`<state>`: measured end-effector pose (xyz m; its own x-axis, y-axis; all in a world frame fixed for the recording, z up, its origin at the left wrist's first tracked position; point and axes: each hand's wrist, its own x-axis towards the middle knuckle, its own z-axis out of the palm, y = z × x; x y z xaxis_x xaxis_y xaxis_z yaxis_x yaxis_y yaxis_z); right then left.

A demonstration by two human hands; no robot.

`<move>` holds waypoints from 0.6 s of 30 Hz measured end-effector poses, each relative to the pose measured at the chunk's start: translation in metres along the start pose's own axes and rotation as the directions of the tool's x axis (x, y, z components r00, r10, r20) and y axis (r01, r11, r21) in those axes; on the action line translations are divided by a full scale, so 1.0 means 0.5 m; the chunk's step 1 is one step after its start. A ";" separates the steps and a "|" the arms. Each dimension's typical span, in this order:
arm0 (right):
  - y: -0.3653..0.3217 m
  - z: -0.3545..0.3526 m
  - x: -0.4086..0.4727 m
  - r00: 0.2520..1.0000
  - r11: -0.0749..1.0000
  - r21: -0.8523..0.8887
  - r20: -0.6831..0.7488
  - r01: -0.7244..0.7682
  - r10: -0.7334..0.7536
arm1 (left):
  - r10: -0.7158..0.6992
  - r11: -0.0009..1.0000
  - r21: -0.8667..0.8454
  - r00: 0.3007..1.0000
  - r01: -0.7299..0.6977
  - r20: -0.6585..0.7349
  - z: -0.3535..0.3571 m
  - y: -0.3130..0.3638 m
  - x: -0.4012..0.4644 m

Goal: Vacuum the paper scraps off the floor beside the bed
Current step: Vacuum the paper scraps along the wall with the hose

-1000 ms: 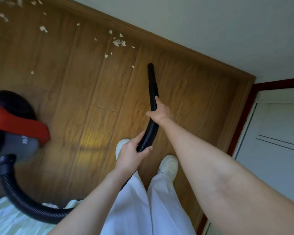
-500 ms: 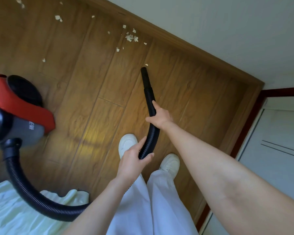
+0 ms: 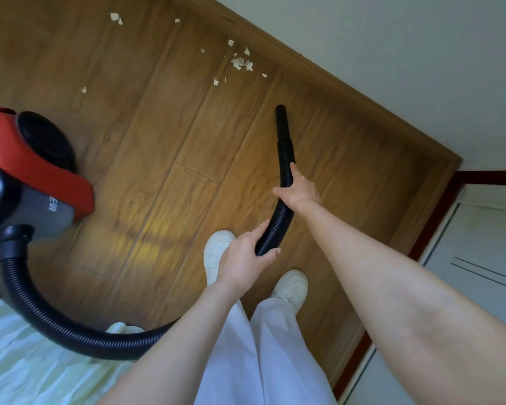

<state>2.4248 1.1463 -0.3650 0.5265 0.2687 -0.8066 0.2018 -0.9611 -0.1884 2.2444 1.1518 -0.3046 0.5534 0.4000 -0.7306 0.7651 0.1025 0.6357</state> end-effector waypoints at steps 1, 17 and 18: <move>-0.002 -0.004 0.000 1.000 1.000 -0.006 -0.003 -0.004 0.004 | 0.004 1.000 -0.002 1.000 -0.004 0.000 -0.001 0.001 0.003; -0.175 -0.032 0.063 0.993 0.985 -0.128 0.030 0.115 -0.112 | -0.004 0.994 -0.111 0.996 -0.006 -0.090 -0.110 0.017 0.080; -0.176 -0.044 0.069 0.994 0.986 -0.126 0.031 0.110 -0.107 | 0.004 0.994 -0.111 0.996 -0.013 -0.086 -0.112 0.029 0.088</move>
<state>2.4433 1.2418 -0.3642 0.4762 0.3682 -0.7986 0.3607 -0.9100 -0.2045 2.2612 1.2219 -0.3136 0.5258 0.4774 -0.7040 0.7166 0.1973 0.6690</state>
